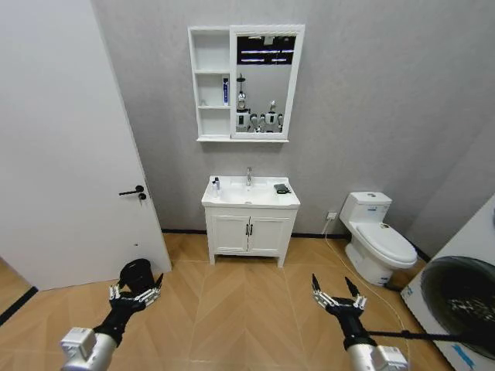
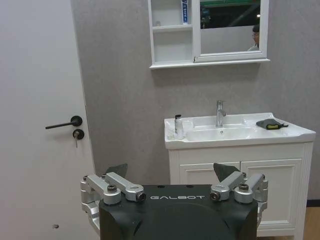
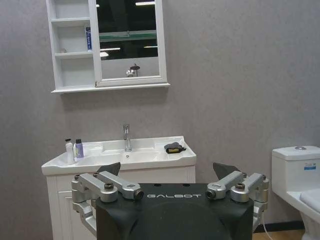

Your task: Move facial cleanser and shampoo from washbasin to cabinet, then wipe washbasin with towel.

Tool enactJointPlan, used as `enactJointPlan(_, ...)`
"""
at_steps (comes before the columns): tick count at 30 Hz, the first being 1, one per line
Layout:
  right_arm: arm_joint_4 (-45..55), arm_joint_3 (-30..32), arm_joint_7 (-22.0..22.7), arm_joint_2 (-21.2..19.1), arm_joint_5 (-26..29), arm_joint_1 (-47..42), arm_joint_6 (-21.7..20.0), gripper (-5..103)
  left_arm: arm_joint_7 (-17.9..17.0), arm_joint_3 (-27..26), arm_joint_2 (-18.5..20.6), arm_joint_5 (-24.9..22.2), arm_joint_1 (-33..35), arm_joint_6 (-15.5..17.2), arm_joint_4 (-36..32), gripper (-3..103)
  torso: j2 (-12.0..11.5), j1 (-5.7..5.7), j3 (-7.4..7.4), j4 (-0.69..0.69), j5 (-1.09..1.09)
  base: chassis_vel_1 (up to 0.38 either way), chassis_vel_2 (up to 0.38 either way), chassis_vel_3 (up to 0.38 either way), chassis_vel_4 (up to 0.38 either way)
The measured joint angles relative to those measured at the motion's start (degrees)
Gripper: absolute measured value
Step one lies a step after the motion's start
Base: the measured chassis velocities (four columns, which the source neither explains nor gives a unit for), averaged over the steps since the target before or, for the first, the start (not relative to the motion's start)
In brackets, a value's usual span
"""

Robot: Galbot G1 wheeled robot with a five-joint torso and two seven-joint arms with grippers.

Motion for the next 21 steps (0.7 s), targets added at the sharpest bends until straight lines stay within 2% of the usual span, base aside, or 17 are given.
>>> enactJointPlan(13, 0.68, -0.30, -0.29, -0.62, 0.67, 0.26, -0.74, 100, -0.33, -0.96, -1.81, -0.81, 0.91, 0.13, -0.78, 94, 0.00, 0.00, 0.00, 0.00, 0.00, 0.000, 0.000, 0.000, 0.000)
enactJointPlan(21, 0.58, -0.18, -0.91, -0.59, 0.90, 0.49, 0.29, 100, -0.37, -1.22, -2.49, -0.82, 1.12, 0.15, -1.14, 94, 0.00, 0.00, 0.00, 0.00, 0.00, 0.000, 0.000, 0.000, 0.000)
